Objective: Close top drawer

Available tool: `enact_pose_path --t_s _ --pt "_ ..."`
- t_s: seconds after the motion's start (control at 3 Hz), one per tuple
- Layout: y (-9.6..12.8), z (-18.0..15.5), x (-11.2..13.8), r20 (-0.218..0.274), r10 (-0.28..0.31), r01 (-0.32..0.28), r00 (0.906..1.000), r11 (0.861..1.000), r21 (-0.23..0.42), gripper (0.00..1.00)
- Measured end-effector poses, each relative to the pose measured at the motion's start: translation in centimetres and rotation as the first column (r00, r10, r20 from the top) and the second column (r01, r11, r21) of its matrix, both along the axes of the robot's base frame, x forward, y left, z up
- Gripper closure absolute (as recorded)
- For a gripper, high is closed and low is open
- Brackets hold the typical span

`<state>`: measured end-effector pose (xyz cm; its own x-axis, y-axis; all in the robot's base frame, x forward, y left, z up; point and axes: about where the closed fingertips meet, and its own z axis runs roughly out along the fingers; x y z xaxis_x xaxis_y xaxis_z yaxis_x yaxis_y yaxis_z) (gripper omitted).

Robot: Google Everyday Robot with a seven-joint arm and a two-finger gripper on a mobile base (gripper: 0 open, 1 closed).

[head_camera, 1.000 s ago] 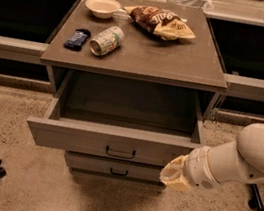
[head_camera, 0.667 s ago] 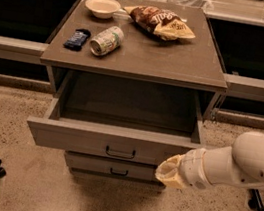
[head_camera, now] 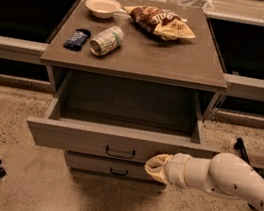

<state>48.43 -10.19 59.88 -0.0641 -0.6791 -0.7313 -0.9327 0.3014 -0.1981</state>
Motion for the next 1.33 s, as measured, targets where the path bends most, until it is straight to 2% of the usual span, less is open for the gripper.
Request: enact_pose_path --t_s 0.33,0.67,1.0,1.33 --pt "0.1 -0.5 0.8 0.063 -0.05 0.049 0.9968 0.999 0.012 0.53" --pt "0.2 -0.4 1.3 0.128 -0.097 0.094 0.987 0.995 0.025 0.22" --pt "0.2 -0.3 1.3 0.147 -0.108 0.104 0.9833 0.994 0.032 0.01" --pt "1.4 0.7 4.0 0.162 -0.07 0.055 0.9843 0.994 0.097 0.0"
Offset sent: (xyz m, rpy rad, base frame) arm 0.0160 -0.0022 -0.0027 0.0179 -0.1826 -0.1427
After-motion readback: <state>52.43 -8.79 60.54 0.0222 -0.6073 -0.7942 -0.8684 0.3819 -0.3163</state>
